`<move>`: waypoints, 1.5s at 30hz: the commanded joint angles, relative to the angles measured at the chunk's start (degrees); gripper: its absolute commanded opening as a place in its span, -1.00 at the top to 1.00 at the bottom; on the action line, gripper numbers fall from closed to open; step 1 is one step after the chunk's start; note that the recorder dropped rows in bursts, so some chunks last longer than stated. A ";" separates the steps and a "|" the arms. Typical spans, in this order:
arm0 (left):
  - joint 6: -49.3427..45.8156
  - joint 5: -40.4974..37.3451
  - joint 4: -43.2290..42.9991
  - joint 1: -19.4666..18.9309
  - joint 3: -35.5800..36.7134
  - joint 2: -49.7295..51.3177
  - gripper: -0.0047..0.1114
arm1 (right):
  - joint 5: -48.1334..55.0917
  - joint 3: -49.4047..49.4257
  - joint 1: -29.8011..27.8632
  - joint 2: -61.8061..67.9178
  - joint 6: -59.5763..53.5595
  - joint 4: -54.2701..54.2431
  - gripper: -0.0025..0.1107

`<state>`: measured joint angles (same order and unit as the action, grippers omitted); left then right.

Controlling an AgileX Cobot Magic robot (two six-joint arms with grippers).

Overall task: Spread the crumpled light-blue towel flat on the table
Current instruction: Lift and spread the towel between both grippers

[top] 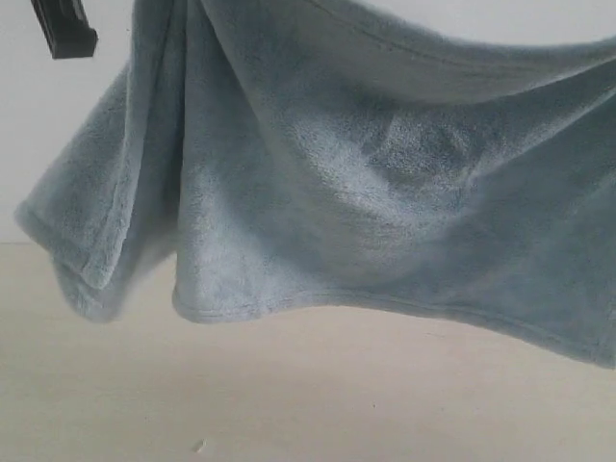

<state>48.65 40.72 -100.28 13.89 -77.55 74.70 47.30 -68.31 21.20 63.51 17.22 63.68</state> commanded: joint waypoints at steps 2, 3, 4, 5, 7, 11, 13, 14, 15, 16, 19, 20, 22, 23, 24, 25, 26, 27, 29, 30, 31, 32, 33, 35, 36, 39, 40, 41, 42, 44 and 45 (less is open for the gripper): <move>9.99 -0.30 0.34 -0.17 0.41 -1.33 0.85 | 2.60 -0.35 -0.03 -0.56 -0.82 -3.61 0.96; 10.85 -0.30 0.34 -0.17 1.02 -1.33 0.85 | 2.60 -0.35 -0.03 -0.56 -1.93 -4.50 0.96; 10.87 -0.30 0.34 -0.17 2.08 -1.49 0.85 | 2.60 -0.35 -0.03 -0.56 -2.37 -4.62 0.96; 10.87 -0.30 0.34 -0.17 3.28 -1.82 0.85 | 2.60 -0.35 -0.03 -0.56 -2.37 -4.62 0.96; 10.87 -0.30 0.34 -0.17 5.84 -2.75 0.85 | 3.27 -0.35 -0.03 -0.56 -2.37 -4.47 0.96; 10.97 -0.30 0.34 -0.17 9.66 -7.48 0.85 | 6.99 -0.35 -0.03 -2.06 -3.06 -4.07 0.96; 13.09 -0.30 0.34 -0.17 10.32 -10.44 0.85 | 8.78 -0.35 -0.03 -3.55 -4.67 -4.82 0.96; 15.88 -0.30 0.34 -0.17 10.51 -12.18 0.85 | 9.45 -0.35 -0.03 -4.65 -5.21 -5.75 0.96; 18.58 -0.30 0.34 -0.17 10.51 -13.73 0.85 | 10.28 -0.35 -0.03 -5.97 -6.60 -7.14 0.96; 21.25 -0.30 0.34 -0.17 10.51 -15.20 0.85 | 11.03 -0.35 -0.03 -7.32 -8.18 -8.42 0.96; 23.82 2.39 0.34 -0.17 10.51 -19.29 0.85 | 14.65 -0.35 -0.03 -12.33 -15.88 -14.92 0.96; 23.82 3.54 0.34 -0.17 10.51 -20.18 0.85 | 15.51 -0.35 -0.03 -13.43 -16.82 -15.75 0.96; 25.89 6.00 0.34 -0.17 10.51 -22.55 0.85 | 16.58 -0.35 -0.03 -16.19 -17.91 -18.06 0.96; 28.43 6.15 0.34 -0.17 10.51 -23.20 0.85 | 16.70 -0.35 -0.03 -17.13 -17.92 -18.85 0.96; 29.70 6.24 0.34 -0.17 10.51 -23.71 0.85 | 16.70 -0.35 -0.03 -17.82 -18.03 -19.65 0.96; 30.26 6.24 0.34 -0.17 10.51 -23.82 0.85 | 16.70 -0.35 -0.03 -18.37 -18.03 -20.28 0.96; 30.22 6.42 0.34 -0.17 10.51 -23.82 0.85 | 16.70 -0.35 -0.03 -18.33 -18.16 -21.15 0.96; 30.22 6.56 0.34 -0.17 10.51 -23.82 0.85 | 16.70 -0.35 -0.03 -18.33 -18.31 -21.80 0.96; 30.33 7.88 0.34 -0.17 10.81 -23.14 0.85 | 16.70 -0.35 -0.03 -18.22 -19.54 -23.71 0.96; 31.05 8.52 0.34 -0.17 11.20 -22.66 0.85 | 16.23 -0.35 -0.03 -18.06 -20.36 -25.21 0.96; 31.73 9.07 0.34 -0.17 11.76 -22.10 0.85 | 15.69 -0.35 -0.03 -17.56 -21.29 -26.75 0.96; 32.48 9.47 0.34 -0.17 13.06 -21.06 0.85 | 15.68 -0.35 -0.03 -17.09 -21.90 -27.84 0.96; 32.72 9.61 0.34 -0.17 14.22 -20.29 0.85 | 15.68 -0.35 -0.03 -16.59 -22.30 -28.76 0.96; 32.72 9.26 0.34 -0.17 17.84 -17.99 0.85 | 15.68 -0.35 -0.03 -14.81 -22.30 -29.91 0.96; 32.72 8.64 0.34 -0.17 19.77 -16.65 0.85 | 15.78 -0.35 -0.03 -13.71 -22.30 -30.07 0.96; 29.75 5.26 0.34 -0.17 24.17 -12.76 0.85 | 15.48 -0.35 -0.03 -9.29 -22.30 -30.20 0.96; 28.70 4.00 0.34 -0.17 25.33 -11.42 0.85 | 15.02 -0.35 -0.03 -7.65 -22.30 -30.20 0.96; 27.91 3.21 0.34 -0.17 26.25 -10.13 0.85 | 14.36 -0.35 -0.03 -6.37 -22.30 -30.20 0.96; 27.51 2.65 0.34 -0.17 26.79 -9.12 0.85 | 13.67 -0.35 -0.03 -4.72 -22.30 -30.20 0.96; 25.70 2.23 0.34 -0.17 27.67 -6.68 0.85 | 12.68 -0.35 -0.03 -1.74 -22.30 -30.20 0.96; 24.81 2.11 0.34 -0.17 27.97 -5.45 0.85 | 12.42 -0.35 -0.03 -0.09 -22.30 -30.08 0.96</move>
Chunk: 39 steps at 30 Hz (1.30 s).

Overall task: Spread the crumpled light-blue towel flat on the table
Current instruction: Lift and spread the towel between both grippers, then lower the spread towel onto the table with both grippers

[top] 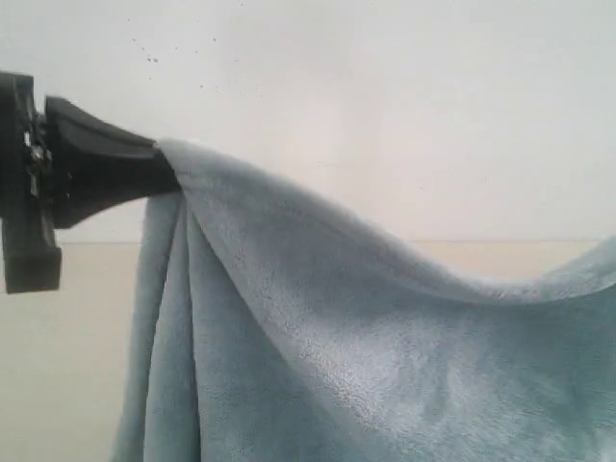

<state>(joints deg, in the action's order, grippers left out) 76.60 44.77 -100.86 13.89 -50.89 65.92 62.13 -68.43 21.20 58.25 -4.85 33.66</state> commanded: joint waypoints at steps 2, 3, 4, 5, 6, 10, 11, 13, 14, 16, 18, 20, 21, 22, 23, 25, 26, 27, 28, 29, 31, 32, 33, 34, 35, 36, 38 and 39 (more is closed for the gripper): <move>-5.06 -1.94 0.91 -0.17 1.54 5.62 0.85 | -2.72 -0.23 -0.03 8.34 -0.22 0.18 0.96; -5.90 -1.94 0.91 -0.17 1.54 6.70 0.85 | -2.81 -0.23 -0.03 9.83 -0.22 0.47 0.96; -6.44 -1.94 0.91 -0.17 1.54 7.55 0.85 | -2.98 -0.23 -0.03 11.28 -0.22 0.86 0.96; -7.57 -2.22 0.91 -0.17 1.54 8.55 0.85 | -3.54 -0.23 -0.03 12.39 -0.22 1.28 0.96; -8.60 -2.88 0.91 -0.17 1.54 9.52 0.85 | -4.07 -0.23 -0.03 13.68 -0.22 1.67 0.96; -13.53 -6.16 0.91 -0.17 1.54 13.05 0.85 | -5.67 -0.23 -0.03 18.28 0.06 3.49 0.96; -15.04 -7.29 0.91 -0.17 1.54 13.98 0.85 | -6.05 -0.23 -0.03 19.35 0.20 3.76 0.96; -18.31 -9.31 4.10 -0.17 1.54 15.66 0.85 | -7.33 -0.23 -0.03 21.46 0.92 4.86 0.96; -20.41 -10.32 6.77 -0.17 1.54 16.62 0.85 | -7.87 -0.23 -0.03 22.28 1.47 5.46 0.96; -25.47 -12.17 11.96 -0.17 1.54 18.17 0.85 | -9.53 -0.23 -0.03 24.25 2.08 6.96 0.96; -32.90 -13.54 18.52 -0.17 1.54 19.65 0.85 | -11.89 -0.23 -0.03 25.95 4.85 9.97 0.96; -39.85 -14.50 24.39 -0.17 1.54 20.85 0.85 | -14.67 -0.23 -0.03 27.78 9.98 14.59 0.96; -43.64 -14.65 27.44 -0.17 1.54 21.57 0.85 | -15.47 -0.23 -0.03 28.51 12.00 16.71 0.96; -46.82 -14.64 30.52 -0.17 1.54 22.31 0.85 | -17.00 -0.23 -0.03 29.43 16.19 19.39 0.96; -50.81 -14.64 33.09 -0.17 1.54 23.08 0.85 | -18.09 -0.23 -0.13 30.36 19.01 21.76 0.96; -57.37 -14.64 36.56 -0.17 1.54 24.59 0.84 | -20.03 -0.23 -0.13 32.24 22.11 24.74 0.96; -60.18 -14.64 38.28 -0.17 1.54 25.51 0.80 | -21.14 -0.23 -0.13 33.20 22.78 25.64 0.96; -62.36 -14.64 40.17 -0.17 1.54 26.49 0.73 | -22.38 -0.23 -0.13 33.95 22.94 26.16 0.96; -63.94 -14.42 41.86 -0.17 1.54 27.29 0.65 | -23.63 -0.23 -0.13 34.88 23.06 26.34 0.96; -65.37 -14.11 43.97 -0.17 1.54 28.31 0.54 | -24.87 -0.23 -0.13 35.86 23.84 27.04 0.96; -68.43 -13.03 48.12 -0.17 1.54 30.29 0.29 | -27.02 -0.23 -0.13 37.82 27.01 29.75 0.96; -69.53 -12.35 50.37 -0.17 1.54 31.24 0.18 | -27.57 -0.23 -0.13 38.57 29.22 31.50 0.96; -70.80 -11.28 52.77 -0.17 1.54 32.12 0.03 | -28.11 -0.23 -0.13 39.50 31.95 33.55 0.96; -72.09 -10.22 55.22 -0.17 1.54 32.91 -0.10 | -28.54 -0.23 -0.13 40.41 36.45 37.04 0.96; -73.02 -9.37 57.27 -0.17 1.54 33.50 -0.20 | -28.54 -0.23 -0.13 41.30 39.59 39.55 0.96; -74.23 -8.11 60.19 -0.17 1.54 34.12 -0.30 | -28.54 -0.23 -0.13 41.98 43.59 42.82 0.96; -76.60 -6.15 65.26 -0.17 1.54 34.91 -0.44 | -28.41 -0.23 -0.13 43.68 51.02 48.58 0.95; -77.75 -5.15 68.09 -0.17 1.54 35.19 -0.47 | -28.33 -0.23 -0.13 44.31 53.39 50.31 0.92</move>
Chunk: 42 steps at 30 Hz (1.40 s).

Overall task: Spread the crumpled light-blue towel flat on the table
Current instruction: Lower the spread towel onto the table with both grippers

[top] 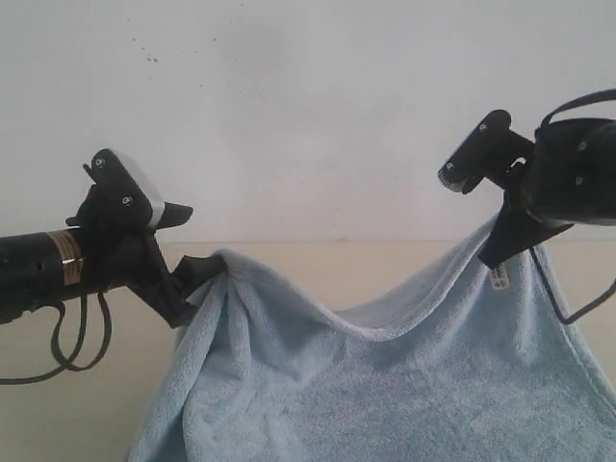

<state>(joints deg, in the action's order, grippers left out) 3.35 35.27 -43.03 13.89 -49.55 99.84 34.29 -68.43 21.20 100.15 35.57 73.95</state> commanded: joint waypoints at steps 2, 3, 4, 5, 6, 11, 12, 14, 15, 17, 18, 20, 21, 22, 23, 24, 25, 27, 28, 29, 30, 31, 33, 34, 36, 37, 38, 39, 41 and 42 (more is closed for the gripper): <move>-6.67 5.77 15.49 -0.17 0.19 1.54 -0.46 | -0.49 -0.23 -0.13 3.78 17.26 13.48 0.75; -7.84 6.15 17.67 -0.17 0.19 1.54 -0.46 | -0.49 -0.23 -0.13 4.53 18.92 14.87 0.62; -8.73 6.73 19.93 -0.17 0.19 1.54 -0.46 | -0.49 -0.23 -0.13 5.23 20.69 16.56 0.47; -9.39 6.86 21.52 -0.17 0.19 1.54 -0.46 | -0.49 -0.23 -0.13 5.91 22.56 18.00 0.33; -10.59 6.86 23.28 -0.17 0.19 1.54 -0.46 | -0.34 -0.23 -0.13 6.64 25.12 19.83 0.15; -15.41 3.96 24.67 -0.17 0.19 1.54 -0.46 | 3.14 -0.23 -0.13 9.04 38.26 25.88 -0.63; -17.34 2.79 24.67 -0.06 0.19 1.54 -0.46 | 3.84 -0.23 -0.13 9.13 39.95 25.55 -0.69; -19.40 1.85 24.67 -0.06 0.19 1.54 -0.46 | 4.67 -0.23 -0.13 9.03 40.98 24.11 -0.75; -19.93 1.59 24.67 -0.06 0.19 1.54 -0.42 | 5.70 -0.23 -0.13 9.03 40.98 23.86 -0.75; -19.93 1.59 24.67 -0.06 0.19 1.54 -0.23 | 7.44 -0.23 -0.03 9.03 40.40 23.86 -0.75; -19.93 1.59 24.22 -0.06 0.19 1.54 -0.06 | 8.03 -0.23 -0.03 9.03 40.31 23.86 -0.75; -19.93 1.59 22.77 -0.06 0.19 1.54 0.30 | 9.43 -0.23 -0.03 9.03 40.31 23.86 -0.75; -19.93 1.59 22.22 -0.06 0.19 1.54 0.49 | 9.43 -0.23 -0.03 9.03 40.31 23.86 -0.75; -19.93 1.59 22.22 -0.06 0.19 1.54 0.65 | 9.43 -0.23 -0.03 9.03 40.31 23.86 -0.75; -19.93 1.69 22.22 -0.06 0.19 1.54 0.75 | 8.87 -0.23 -0.03 9.03 39.92 23.70 -0.75; -19.93 1.96 22.22 -0.06 0.19 1.58 0.77 | 8.06 -0.23 -0.03 9.03 39.03 23.43 -0.75; -19.93 2.25 22.22 -0.06 0.19 1.82 0.74 | 6.83 -0.23 -0.03 9.03 38.07 23.17 -0.75; -19.93 2.59 22.22 -0.06 0.19 2.22 0.51 | 4.63 -0.23 -0.03 9.03 37.67 22.47 -0.75; -19.93 2.59 22.22 -0.06 0.19 2.42 0.37 | 3.67 -0.23 -0.03 9.03 37.67 21.98 -0.75; -19.93 2.59 22.22 -0.06 0.19 2.77 0.14 | 2.93 -0.23 -0.03 9.13 37.67 21.72 -0.75; -19.93 2.59 22.22 -0.06 0.19 3.18 -0.12 | 2.44 -0.23 -0.03 9.13 37.67 21.20 -0.75; -19.93 3.15 22.22 -0.06 0.19 3.57 -0.39 | 2.19 -0.23 -0.03 9.13 37.81 20.97 -0.75; -19.93 3.74 22.60 -0.06 0.19 4.49 -0.83 | 2.19 -0.23 -0.03 9.13 37.81 20.83 -0.75; -19.93 3.74 22.57 -0.06 0.19 5.01 -0.97 | 2.19 -0.23 -0.03 9.13 37.81 20.83 -0.75; -19.82 3.74 22.62 -0.06 0.19 5.74 -0.97 | 2.42 -0.23 -0.03 9.13 37.81 20.59 -0.75; -19.82 3.74 22.62 -0.06 0.19 6.01 -0.96 | 2.52 -0.23 -0.03 9.13 37.81 20.03 -0.75; -19.97 3.74 22.62 -0.06 0.19 5.98 -0.96 | 2.52 -0.23 -0.03 9.13 37.81 19.27 -0.75; -20.41 3.74 22.62 -0.06 0.19 6.07 -0.96 | 2.52 -0.23 -0.03 9.13 37.81 18.60 -0.75; -20.70 3.12 22.62 -0.06 0.19 5.70 -0.96 | 1.70 -0.23 -0.03 9.13 37.81 15.37 -0.75; -18.42 0.51 22.62 0.05 0.19 5.18 -0.96 | 0.61 -0.23 -0.03 9.13 37.81 13.30 -0.75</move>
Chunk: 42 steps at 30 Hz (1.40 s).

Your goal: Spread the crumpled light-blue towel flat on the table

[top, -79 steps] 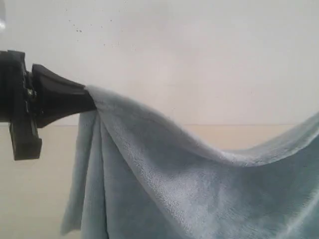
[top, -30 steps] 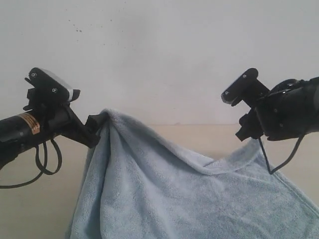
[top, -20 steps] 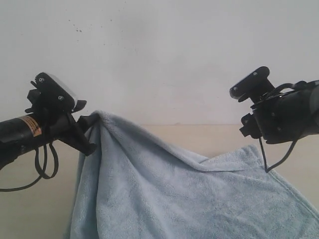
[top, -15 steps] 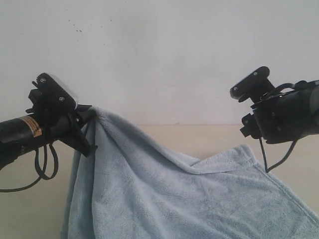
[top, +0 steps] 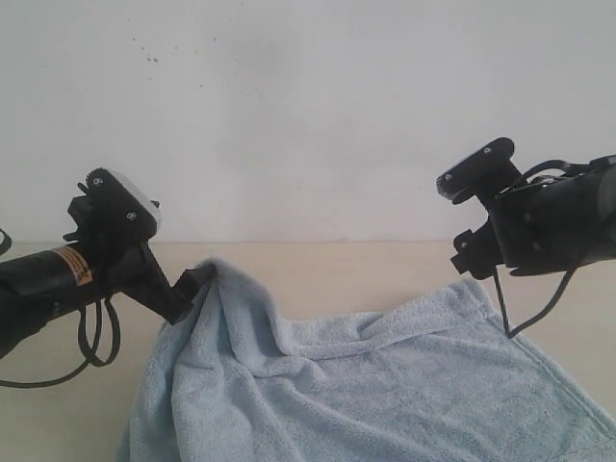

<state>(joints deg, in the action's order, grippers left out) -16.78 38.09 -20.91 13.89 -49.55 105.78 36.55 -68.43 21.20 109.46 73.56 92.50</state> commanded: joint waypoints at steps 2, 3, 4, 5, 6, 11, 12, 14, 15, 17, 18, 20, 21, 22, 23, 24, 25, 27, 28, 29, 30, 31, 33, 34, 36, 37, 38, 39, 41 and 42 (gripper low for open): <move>8.10 -11.19 -0.35 0.19 -1.43 -1.48 -0.96 | -4.51 -0.23 -0.03 -0.17 -0.30 -8.44 -0.75; 11.91 -16.88 -2.23 0.19 -2.66 -1.53 -0.93 | -6.14 -0.23 -0.03 -0.17 -0.30 -9.33 -0.75; 15.03 -22.20 -4.88 0.19 -3.89 -1.53 -0.91 | -7.34 -0.23 -0.03 -0.17 -0.45 -10.04 -0.75; 17.12 -25.75 -7.45 0.19 -4.66 -1.53 -0.89 | -8.55 -0.23 -0.03 -0.17 -0.83 -11.03 -0.75; 19.90 -28.98 -10.84 0.19 -5.23 -1.53 -0.88 | -9.70 -0.23 -0.03 -0.17 -1.35 -12.09 -0.75; 27.87 -35.28 -16.63 0.52 -5.47 -3.56 -0.83 | -15.94 -0.23 -0.03 -0.09 -5.26 -17.94 -0.75; 27.87 -36.74 -16.63 0.80 -5.47 -4.20 -0.83 | -17.18 -0.23 -0.03 -0.09 -6.05 -18.98 -0.75; 27.87 -39.96 -16.39 1.53 -5.47 -5.57 -0.83 | -18.75 -0.23 -0.03 -0.09 -8.33 -20.89 -0.75; 27.87 -41.56 -14.98 1.96 -5.47 -6.37 -0.83 | -18.64 -0.23 -0.03 -0.09 -9.09 -21.33 -0.75; 27.87 -45.60 -10.75 2.96 -5.47 -8.00 -0.83 | -16.27 -0.23 -0.03 -0.19 -9.41 -21.87 -0.71; 27.87 -47.55 -9.12 3.51 -5.47 -8.56 -0.83 | -14.63 -0.23 -0.03 -0.19 -9.41 -22.53 -0.64; 27.31 -51.06 -6.19 5.01 -5.47 -9.90 -0.78 | -9.68 -0.23 -0.03 -0.19 -9.88 -26.18 -0.27; 27.01 -52.27 -5.62 5.73 -5.47 -10.29 -0.71 | -7.09 -0.23 -0.03 -0.19 -11.11 -28.98 -0.05; 27.01 -53.75 -5.53 6.72 -5.47 -10.81 -0.61 | -5.70 -0.23 -0.03 -0.19 -13.05 -30.86 0.18; 27.01 -54.90 -5.53 7.63 -5.47 -11.27 -0.48 | -4.82 -0.23 -0.03 -0.19 -17.61 -34.00 0.52; 27.01 -55.82 -5.39 8.53 -5.47 -11.66 -0.36 | -4.49 -0.23 -0.03 -0.19 -21.00 -36.55 0.75; 27.01 -56.98 -5.39 9.36 -5.47 -12.09 -0.18 | -4.36 -0.23 -0.03 -0.19 -23.98 -39.12 0.96; 27.01 -59.41 -4.82 10.55 -5.47 -12.68 0.17 | -3.29 -0.23 -0.03 -0.19 -30.94 -46.07 0.93; 27.01 -60.92 -2.87 10.79 -5.47 -13.11 0.40 | -2.11 -0.23 -0.03 -0.19 -36.13 -50.26 0.94; 27.01 -61.59 -0.73 10.79 -5.47 -13.26 0.54 | -0.60 -0.23 -0.03 -0.19 -41.44 -54.38 0.94; 27.01 -62.34 1.85 10.79 -5.47 -13.38 0.71 | 0.68 -0.23 -0.03 -0.19 -45.79 -57.61 0.94; 27.01 -63.01 3.80 10.79 -5.47 -13.43 0.86 | 2.00 -0.23 -0.03 -0.19 -48.60 -59.86 0.94; 26.91 -64.19 4.59 10.79 -5.47 -13.43 0.85 | 4.84 -0.23 -0.03 -0.19 -51.38 -62.24 0.94; 26.79 -64.80 5.13 10.79 -5.47 -13.43 0.85 | 7.00 -0.23 -0.03 -0.19 -52.28 -62.48 0.94; 26.79 -65.19 5.54 10.79 -5.47 -13.43 0.85 | 11.53 -0.23 -0.14 0.19 -54.43 -62.48 0.94; 26.79 -65.19 5.69 10.79 -5.47 -13.43 0.85 | 13.75 -0.23 -0.40 0.48 -55.78 -62.48 0.94; 26.79 -65.01 5.81 10.79 -5.47 -13.43 0.85 | 15.15 -0.23 -0.85 0.87 -56.61 -62.48 0.94; 26.79 -64.92 5.80 10.79 -5.47 -13.43 0.85 | 15.97 -0.23 -1.49 1.00 -56.61 -62.48 0.94; 26.79 -64.92 5.80 10.79 -5.47 -13.43 0.85 | 15.65 -0.23 -2.78 1.00 -55.67 -63.06 0.94; 26.79 -64.92 5.80 10.79 -5.47 -13.43 0.85 | 15.41 -0.23 -3.50 1.00 -55.64 -63.95 0.94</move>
<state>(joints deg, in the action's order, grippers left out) 10.24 -26.53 -15.92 24.39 -54.80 92.91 51.13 -68.43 19.68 110.60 18.27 29.55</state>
